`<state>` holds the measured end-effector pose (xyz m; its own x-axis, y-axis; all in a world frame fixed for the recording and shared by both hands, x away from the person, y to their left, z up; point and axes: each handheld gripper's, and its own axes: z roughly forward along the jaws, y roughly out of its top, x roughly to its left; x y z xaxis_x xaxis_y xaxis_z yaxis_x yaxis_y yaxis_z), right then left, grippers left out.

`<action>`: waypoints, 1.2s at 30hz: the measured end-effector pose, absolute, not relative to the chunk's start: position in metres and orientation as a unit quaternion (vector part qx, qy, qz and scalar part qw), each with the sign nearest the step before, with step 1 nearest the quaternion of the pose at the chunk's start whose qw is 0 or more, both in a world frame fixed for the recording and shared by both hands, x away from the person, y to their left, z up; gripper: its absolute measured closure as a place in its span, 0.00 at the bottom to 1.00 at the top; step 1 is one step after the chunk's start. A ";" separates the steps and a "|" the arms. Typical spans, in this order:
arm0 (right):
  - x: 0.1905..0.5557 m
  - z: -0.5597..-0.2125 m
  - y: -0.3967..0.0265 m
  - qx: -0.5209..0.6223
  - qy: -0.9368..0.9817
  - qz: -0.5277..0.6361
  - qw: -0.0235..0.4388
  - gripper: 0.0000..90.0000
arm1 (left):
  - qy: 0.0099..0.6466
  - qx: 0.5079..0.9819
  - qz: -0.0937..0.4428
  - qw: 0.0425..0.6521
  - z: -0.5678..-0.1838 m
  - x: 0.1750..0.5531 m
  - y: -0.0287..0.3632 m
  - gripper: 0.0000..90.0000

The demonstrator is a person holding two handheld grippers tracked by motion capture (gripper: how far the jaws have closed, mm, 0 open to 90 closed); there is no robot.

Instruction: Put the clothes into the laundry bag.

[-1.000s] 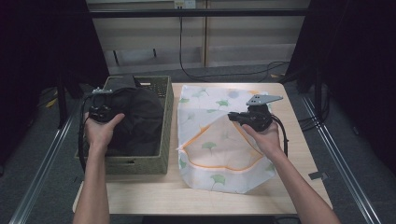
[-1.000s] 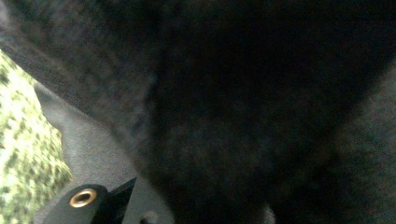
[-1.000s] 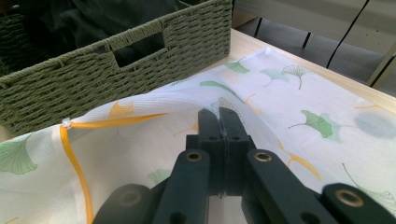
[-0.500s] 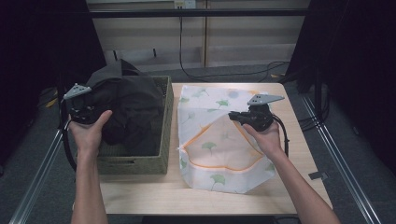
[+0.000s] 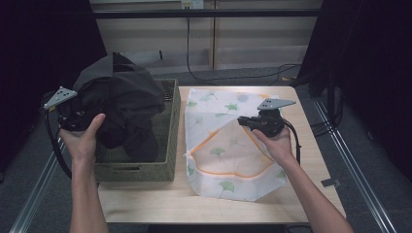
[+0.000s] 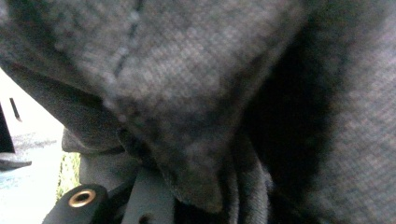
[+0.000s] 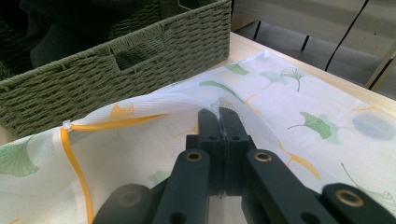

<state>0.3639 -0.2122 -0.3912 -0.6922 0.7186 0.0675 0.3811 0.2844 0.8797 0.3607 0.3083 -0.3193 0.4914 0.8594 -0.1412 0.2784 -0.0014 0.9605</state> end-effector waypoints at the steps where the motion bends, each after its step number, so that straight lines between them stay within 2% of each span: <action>1: 0.364 -0.391 -0.212 0.351 0.781 0.485 0.175 1.00 | 0.429 0.654 0.260 0.566 -0.318 0.360 0.309 0.76; 17: 0.364 -0.391 -0.213 0.350 0.781 0.486 0.176 1.00 | 0.400 0.611 0.283 0.622 -0.293 0.336 0.315 0.76; 27: 0.365 -0.390 -0.215 0.352 0.781 0.484 0.177 1.00 | 0.368 0.582 0.298 0.662 -0.272 0.320 0.302 0.76; 36: 0.366 -0.394 -0.213 0.352 0.785 0.479 0.174 1.00 | 0.347 0.589 0.303 0.664 -0.253 0.320 0.292 0.76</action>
<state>0.3663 -0.2132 -0.3938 -0.6915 0.7195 0.0646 0.3872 0.2937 0.8740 0.3200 0.2921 -0.2531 0.5750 0.8115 -0.1036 0.0054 0.1228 0.9924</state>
